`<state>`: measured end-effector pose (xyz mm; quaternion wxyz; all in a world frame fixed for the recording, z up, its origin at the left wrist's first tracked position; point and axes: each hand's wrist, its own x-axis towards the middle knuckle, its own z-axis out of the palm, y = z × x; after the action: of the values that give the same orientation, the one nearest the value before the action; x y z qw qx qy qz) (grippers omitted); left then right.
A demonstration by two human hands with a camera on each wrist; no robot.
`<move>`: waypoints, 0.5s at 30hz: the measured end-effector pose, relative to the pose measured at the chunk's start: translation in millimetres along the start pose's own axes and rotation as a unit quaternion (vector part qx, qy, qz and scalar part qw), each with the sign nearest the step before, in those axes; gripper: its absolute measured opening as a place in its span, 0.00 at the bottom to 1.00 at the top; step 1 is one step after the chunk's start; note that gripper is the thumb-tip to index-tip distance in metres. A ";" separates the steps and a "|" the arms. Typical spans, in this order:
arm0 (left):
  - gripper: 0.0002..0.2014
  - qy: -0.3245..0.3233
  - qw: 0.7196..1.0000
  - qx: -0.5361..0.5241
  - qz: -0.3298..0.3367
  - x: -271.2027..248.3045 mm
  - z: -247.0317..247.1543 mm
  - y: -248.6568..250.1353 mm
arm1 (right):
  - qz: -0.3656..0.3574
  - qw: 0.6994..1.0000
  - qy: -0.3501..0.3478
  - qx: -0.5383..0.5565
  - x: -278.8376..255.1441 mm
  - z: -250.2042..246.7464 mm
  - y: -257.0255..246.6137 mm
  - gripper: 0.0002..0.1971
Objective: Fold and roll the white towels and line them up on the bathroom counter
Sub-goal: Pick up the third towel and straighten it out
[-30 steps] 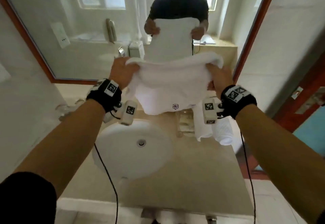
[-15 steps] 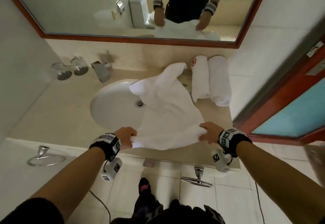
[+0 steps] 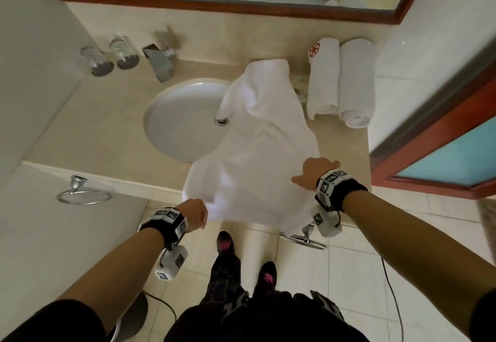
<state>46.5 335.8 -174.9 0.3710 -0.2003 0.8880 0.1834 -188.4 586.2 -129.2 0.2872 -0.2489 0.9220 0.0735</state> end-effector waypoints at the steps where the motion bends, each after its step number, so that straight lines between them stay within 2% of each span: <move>1: 0.17 -0.004 1.000 0.004 -0.003 -1.7 6.1 -2.4 | -0.024 0.999 0.020 -0.024 0.2 6.8 -2.9 0.31; 4: 0.12 0.019 1.000 0.005 -0.021 -6.5 14.1 -9.5 | -0.072 0.997 0.012 -0.002 -2.2 33.5 -4.7 0.40; 6: 0.07 0.094 0.994 -0.015 -0.049 -6.8 8.7 -11.8 | -0.075 0.996 0.012 0.037 -4.2 45.3 3.6 0.49; 7: 0.06 0.148 0.985 -0.061 -0.069 -5.2 4.1 -13.2 | -0.084 0.996 0.006 0.021 -4.4 50.9 8.9 0.56; 9: 0.05 0.265 0.944 -0.175 -0.094 -1.9 -7.8 -11.7 | -0.099 0.993 -0.026 -0.062 -8.7 61.4 20.6 0.70; 11: 0.10 0.351 0.902 -0.231 -0.094 6.7 -21.8 -7.6 | -0.100 0.986 -0.054 -0.118 -16.3 75.8 33.8 0.78; 13: 0.19 0.351 0.897 -0.248 -0.104 18.6 -31.8 -3.5 | -0.102 0.984 -0.060 -0.135 -25.3 91.7 42.5 0.77; 15: 0.25 0.301 0.909 -0.248 -0.144 31.3 -34.9 0.6 | -0.103 0.987 -0.053 -0.112 -33.3 93.9 40.7 0.71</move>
<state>5.6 312.8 -174.8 0.0463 -0.4577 0.8448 0.2734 -138.8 661.5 -188.0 0.3121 -0.3688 0.8609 0.1594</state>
